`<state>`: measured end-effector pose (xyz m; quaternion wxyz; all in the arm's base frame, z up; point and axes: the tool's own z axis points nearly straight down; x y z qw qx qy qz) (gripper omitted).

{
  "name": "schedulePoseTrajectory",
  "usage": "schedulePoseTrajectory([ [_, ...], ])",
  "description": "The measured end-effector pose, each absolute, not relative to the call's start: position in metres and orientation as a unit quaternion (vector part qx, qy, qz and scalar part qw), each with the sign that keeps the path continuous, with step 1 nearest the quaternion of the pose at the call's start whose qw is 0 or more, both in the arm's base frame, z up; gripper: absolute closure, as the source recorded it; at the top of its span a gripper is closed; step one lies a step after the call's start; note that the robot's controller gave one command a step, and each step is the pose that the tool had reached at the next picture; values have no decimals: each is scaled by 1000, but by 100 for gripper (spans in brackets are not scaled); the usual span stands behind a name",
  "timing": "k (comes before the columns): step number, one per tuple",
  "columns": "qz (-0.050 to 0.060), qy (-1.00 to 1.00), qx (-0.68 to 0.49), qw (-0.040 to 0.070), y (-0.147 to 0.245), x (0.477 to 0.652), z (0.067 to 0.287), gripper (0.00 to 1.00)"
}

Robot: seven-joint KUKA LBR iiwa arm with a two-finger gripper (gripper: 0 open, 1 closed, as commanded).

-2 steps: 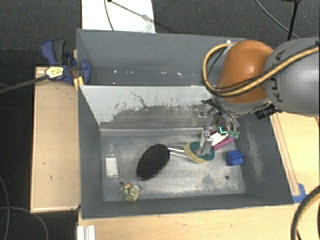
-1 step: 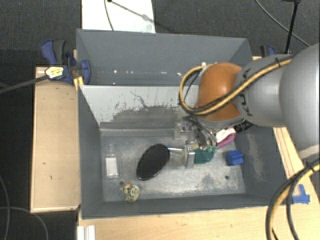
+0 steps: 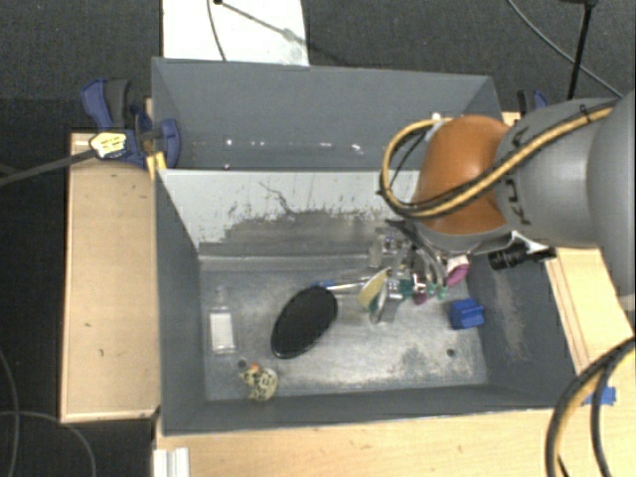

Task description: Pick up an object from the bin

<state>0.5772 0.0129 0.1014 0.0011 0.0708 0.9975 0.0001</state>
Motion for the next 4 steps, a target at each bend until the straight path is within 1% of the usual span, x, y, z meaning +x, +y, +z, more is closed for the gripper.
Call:
schedulePoseTrajectory([
  [1, 1, 990, 140, 2, 12, 580, 100, 0],
  [2, 0, 949, 314, -1, 22, 582, 70, 0],
  [3, 0, 950, 312, 0, 22, 582, 70, 0],
  [4, 0, 951, 311, -1, 22, 582, 70, 100],
])
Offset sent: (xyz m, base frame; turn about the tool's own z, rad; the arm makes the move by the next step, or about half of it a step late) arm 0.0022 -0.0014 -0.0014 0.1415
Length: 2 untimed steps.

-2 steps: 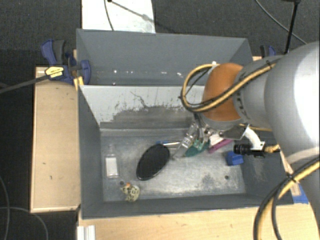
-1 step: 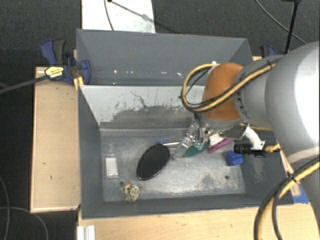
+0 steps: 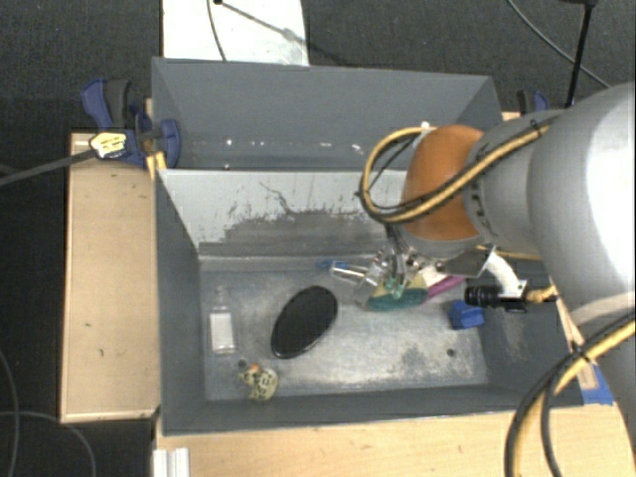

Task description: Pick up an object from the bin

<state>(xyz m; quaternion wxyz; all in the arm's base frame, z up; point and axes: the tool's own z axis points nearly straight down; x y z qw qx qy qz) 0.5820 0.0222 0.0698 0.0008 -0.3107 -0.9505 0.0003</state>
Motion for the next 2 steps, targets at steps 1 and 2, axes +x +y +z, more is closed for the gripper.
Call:
schedulePoseTrajectory([
  [1, 0, -951, -309, -2, 22, 583, 85, 100],
  [2, -1, -952, -307, -2, 22, 583, 115, 100],
])
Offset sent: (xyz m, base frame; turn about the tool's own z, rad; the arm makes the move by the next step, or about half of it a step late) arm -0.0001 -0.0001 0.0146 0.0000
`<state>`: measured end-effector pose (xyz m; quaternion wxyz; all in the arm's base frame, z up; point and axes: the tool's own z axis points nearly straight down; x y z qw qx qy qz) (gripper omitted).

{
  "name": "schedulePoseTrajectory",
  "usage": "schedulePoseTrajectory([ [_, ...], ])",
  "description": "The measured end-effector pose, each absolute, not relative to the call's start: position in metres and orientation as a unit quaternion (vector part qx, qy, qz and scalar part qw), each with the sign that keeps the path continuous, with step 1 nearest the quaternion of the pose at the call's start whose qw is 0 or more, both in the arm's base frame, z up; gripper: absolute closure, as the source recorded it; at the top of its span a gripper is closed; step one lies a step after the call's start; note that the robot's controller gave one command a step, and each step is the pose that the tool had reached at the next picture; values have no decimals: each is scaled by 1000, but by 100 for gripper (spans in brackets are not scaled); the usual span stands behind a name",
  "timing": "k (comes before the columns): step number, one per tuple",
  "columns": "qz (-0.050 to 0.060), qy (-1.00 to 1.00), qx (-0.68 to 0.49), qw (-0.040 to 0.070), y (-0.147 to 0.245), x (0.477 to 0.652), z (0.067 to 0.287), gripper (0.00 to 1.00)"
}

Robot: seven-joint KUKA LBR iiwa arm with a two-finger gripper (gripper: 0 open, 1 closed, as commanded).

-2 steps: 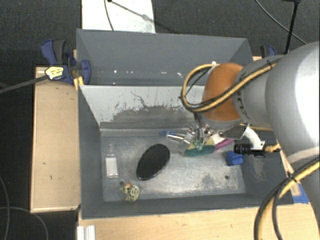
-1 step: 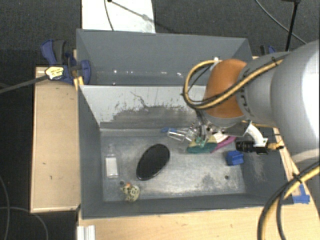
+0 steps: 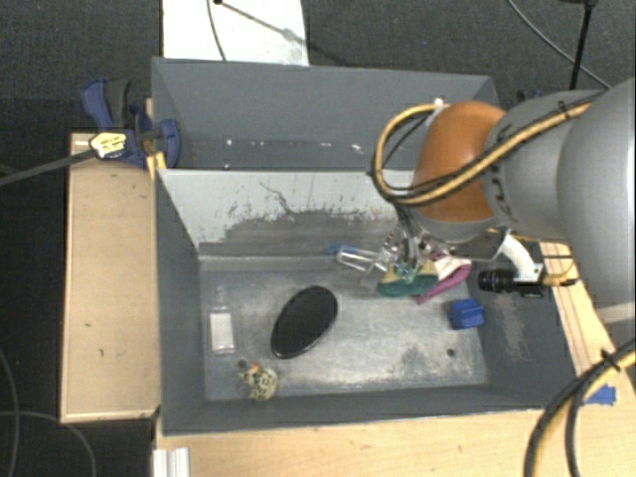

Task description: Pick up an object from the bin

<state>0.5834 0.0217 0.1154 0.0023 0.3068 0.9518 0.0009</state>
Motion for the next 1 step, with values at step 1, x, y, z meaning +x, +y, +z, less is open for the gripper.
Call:
schedulePoseTrajectory([
  [1, 1, 953, 303, 3, 21, 585, 157, 100],
])
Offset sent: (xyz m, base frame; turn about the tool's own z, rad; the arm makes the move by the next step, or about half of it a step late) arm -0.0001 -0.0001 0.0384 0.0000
